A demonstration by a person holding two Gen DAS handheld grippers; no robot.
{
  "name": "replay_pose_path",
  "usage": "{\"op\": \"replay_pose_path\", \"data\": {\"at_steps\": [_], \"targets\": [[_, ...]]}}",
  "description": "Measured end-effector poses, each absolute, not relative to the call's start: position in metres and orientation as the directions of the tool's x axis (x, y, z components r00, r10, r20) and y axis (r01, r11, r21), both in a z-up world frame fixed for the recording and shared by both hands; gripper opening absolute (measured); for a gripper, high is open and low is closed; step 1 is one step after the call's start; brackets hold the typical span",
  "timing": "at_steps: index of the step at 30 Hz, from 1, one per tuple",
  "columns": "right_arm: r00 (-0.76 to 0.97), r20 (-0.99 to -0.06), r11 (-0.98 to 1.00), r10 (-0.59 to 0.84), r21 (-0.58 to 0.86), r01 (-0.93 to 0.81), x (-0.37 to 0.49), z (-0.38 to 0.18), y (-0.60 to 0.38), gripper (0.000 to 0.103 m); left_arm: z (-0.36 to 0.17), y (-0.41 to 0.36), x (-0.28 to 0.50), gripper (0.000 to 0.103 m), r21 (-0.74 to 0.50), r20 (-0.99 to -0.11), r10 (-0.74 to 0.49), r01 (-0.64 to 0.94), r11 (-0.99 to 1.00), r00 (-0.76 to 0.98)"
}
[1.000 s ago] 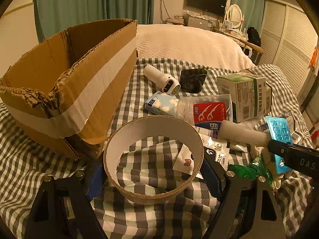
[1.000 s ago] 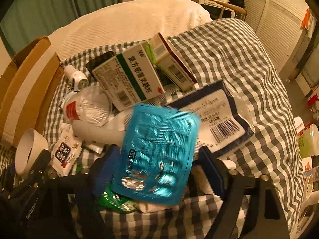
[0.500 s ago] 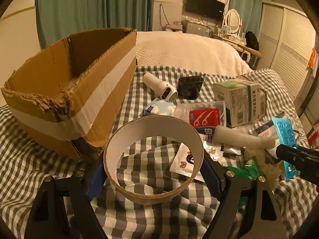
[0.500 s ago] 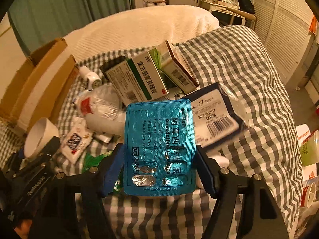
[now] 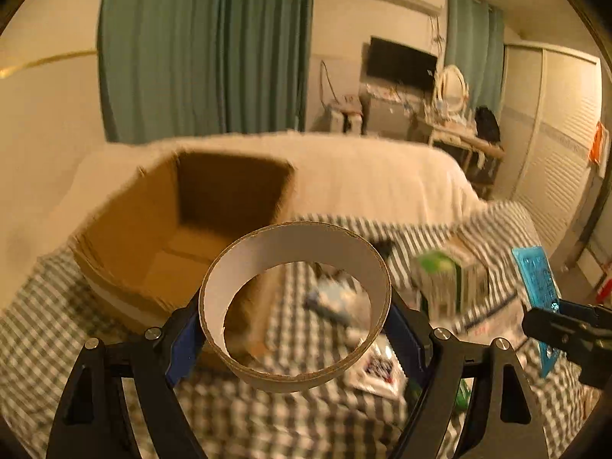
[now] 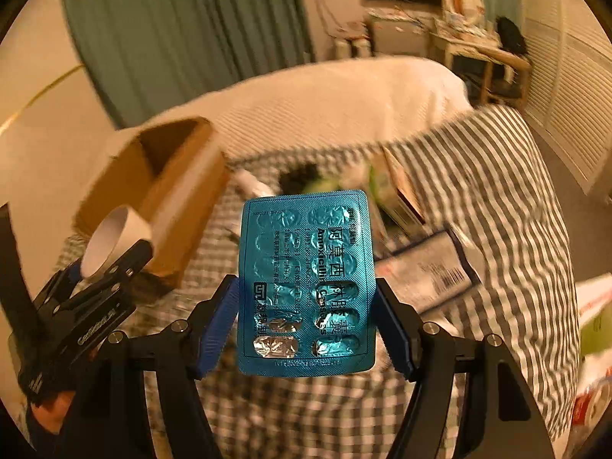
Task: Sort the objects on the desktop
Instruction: 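Carry both items over the cardboard box and open both tools to drop them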
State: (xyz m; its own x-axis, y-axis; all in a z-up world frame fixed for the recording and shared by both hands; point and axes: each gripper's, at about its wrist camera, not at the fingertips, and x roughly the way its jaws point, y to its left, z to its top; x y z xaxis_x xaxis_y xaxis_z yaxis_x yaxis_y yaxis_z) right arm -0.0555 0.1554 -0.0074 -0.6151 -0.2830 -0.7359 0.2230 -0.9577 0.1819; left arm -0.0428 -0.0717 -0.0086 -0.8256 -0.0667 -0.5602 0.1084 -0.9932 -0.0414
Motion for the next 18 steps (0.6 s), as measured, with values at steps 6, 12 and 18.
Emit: {"op": "replay_pose_path", "data": {"at_steps": [6, 12, 18], "targets": [[-0.622, -0.669, -0.905, -0.407, 0.202, 0.375, -0.072, 0.041, 0.108, 0.068, 0.043, -0.115, -0.052, 0.085, -0.047, -0.472, -0.164, 0.211, -0.976, -0.866], [-0.633, -0.599, -0.858, -0.490, 0.201, 0.473, -0.098, 0.074, 0.053, 0.068, 0.068, -0.160, -0.076, 0.085, -0.088, -0.444, -0.228, 0.296, -0.951, -0.866], [-0.583, -0.579, -0.811, -0.570, 0.285, 0.510, -0.142, 0.077, 0.004, 0.068, 0.061, -0.206, -0.118, 0.085, -0.128, -0.479, -0.284, 0.386, -0.914, -0.830]]}}
